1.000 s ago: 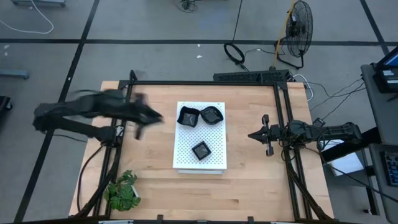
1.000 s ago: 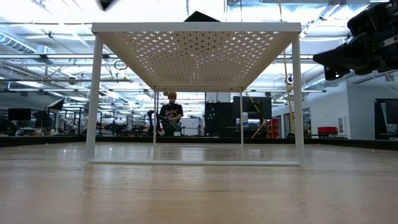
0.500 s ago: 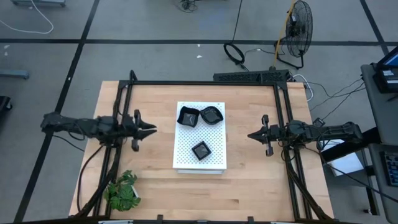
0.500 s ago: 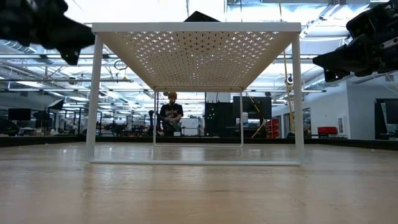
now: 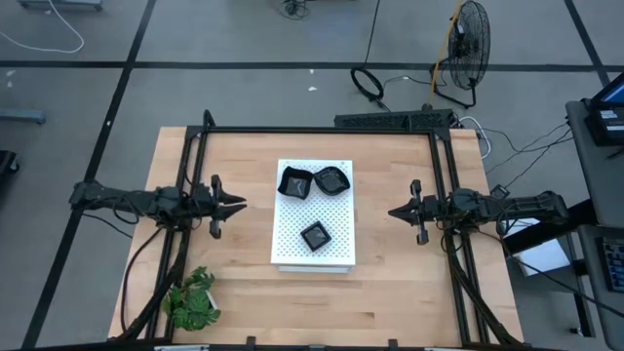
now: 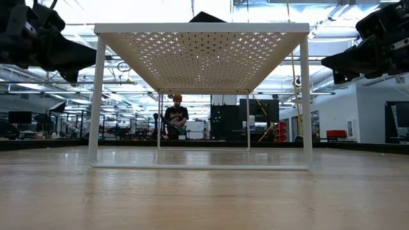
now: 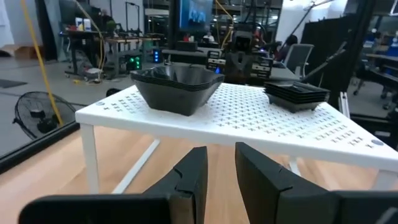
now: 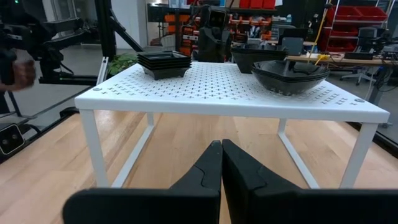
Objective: Pick & Place Mini shaped plates
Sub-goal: Return to Home Position
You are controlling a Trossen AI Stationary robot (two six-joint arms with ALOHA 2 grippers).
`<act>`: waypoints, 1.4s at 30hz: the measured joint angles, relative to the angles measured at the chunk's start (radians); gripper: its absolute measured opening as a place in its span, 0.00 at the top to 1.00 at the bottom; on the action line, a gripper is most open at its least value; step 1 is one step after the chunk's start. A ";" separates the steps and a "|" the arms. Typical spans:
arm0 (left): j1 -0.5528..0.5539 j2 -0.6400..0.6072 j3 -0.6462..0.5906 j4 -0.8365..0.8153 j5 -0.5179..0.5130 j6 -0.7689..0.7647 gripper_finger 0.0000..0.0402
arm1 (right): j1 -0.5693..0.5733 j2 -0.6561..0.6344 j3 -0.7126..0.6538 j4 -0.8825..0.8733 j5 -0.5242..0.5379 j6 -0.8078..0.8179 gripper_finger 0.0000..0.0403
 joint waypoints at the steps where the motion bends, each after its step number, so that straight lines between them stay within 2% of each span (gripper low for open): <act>1: 0.000 0.000 0.000 0.000 -0.001 -0.009 0.79 | 0.000 0.000 0.000 0.000 0.000 0.000 1.00; 42: 0.000 0.000 0.000 0.000 0.002 -0.018 0.79 | 0.000 0.000 0.000 0.000 0.000 0.000 1.00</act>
